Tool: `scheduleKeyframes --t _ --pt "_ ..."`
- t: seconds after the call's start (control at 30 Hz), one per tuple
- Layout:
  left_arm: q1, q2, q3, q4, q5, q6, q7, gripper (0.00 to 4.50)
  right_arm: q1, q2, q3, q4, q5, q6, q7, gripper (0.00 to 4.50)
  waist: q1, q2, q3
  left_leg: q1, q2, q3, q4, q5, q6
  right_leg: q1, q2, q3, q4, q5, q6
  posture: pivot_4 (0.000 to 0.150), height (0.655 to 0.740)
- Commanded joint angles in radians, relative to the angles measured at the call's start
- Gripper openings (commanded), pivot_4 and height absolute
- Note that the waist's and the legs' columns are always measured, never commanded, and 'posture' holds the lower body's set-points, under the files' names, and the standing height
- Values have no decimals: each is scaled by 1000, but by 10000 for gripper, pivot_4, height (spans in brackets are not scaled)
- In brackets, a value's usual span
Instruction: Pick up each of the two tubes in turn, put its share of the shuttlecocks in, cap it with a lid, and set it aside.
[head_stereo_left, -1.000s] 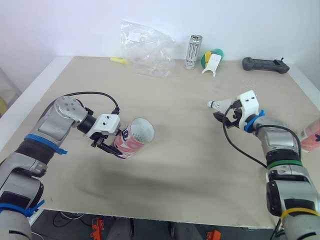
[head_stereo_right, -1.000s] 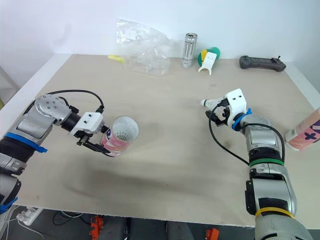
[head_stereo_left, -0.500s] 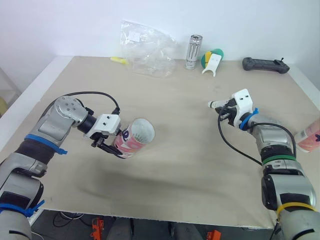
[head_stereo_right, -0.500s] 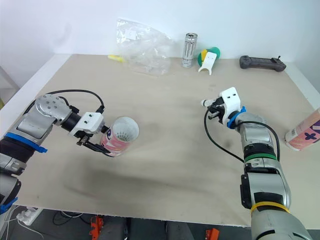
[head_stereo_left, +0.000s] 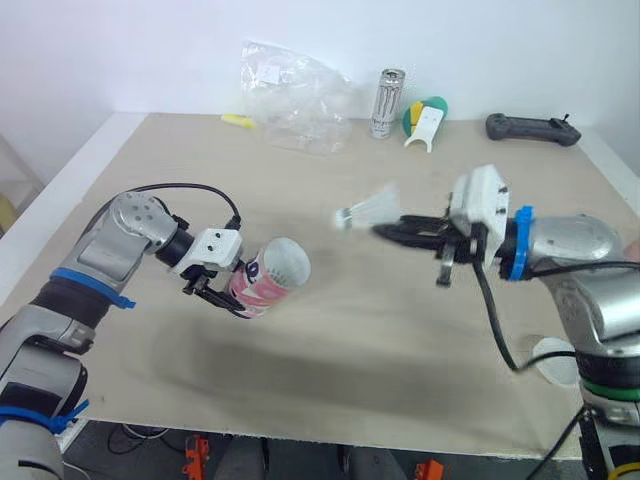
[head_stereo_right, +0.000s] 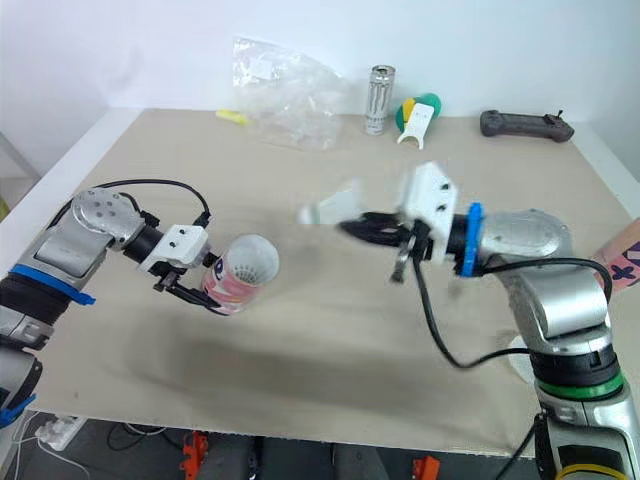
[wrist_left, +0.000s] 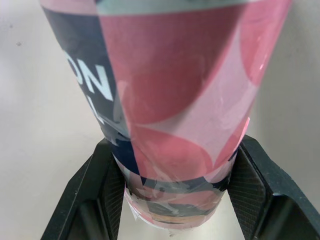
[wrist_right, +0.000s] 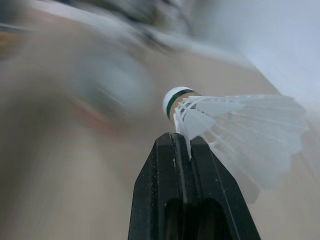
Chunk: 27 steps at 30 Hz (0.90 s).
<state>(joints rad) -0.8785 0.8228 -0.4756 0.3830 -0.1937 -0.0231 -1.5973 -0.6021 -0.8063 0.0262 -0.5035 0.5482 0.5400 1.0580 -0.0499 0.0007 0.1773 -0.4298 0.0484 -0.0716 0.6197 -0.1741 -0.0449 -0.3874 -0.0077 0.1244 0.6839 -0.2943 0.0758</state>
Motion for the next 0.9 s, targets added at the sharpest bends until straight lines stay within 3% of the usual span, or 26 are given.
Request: scheduleKeyframes --t 0.03,0.33,0.43,0.63,0.83,0.9 --pt "14 -11 -46 0 9 -1 -17 25129 -42 -5 27 -34 23 35 8 459 3 -1 0 0 0 0 0 1 -1 0 0 0 0 0 0 1500 7400" --pt "17 -18 -49 -4 10 4 -17 25129 -186 75 230 83 -115 14 42 459 4 -1 0 -1 0 1 1 2 -2 0 0 1 0 1 1 1500 7400" --pt "15 -20 -48 0 13 2 -17 25129 -225 87 270 88 -119 30 86 8745 6 -1 0 -1 0 1 0 1 -2 -1 0 1 0 1 -1 1500 7400" --pt "14 -23 -47 1 13 3 -17 25129 -264 104 234 90 -34 106 129 39108 6 -1 0 -1 0 0 0 2 -2 -1 0 0 0 1 -1 1500 7400" --pt "16 -22 -47 4 15 0 -17 25129 -271 118 192 183 -64 102 80 39108 5 -1 0 -1 0 0 1 2 -2 -1 0 0 0 1 -1 1500 7400" --pt "15 -22 -48 7 17 -2 -17 25129 -275 127 212 198 -75 99 87 33976 5 -1 0 -1 0 0 0 2 -2 -1 0 0 0 1 -1 1500 7400"
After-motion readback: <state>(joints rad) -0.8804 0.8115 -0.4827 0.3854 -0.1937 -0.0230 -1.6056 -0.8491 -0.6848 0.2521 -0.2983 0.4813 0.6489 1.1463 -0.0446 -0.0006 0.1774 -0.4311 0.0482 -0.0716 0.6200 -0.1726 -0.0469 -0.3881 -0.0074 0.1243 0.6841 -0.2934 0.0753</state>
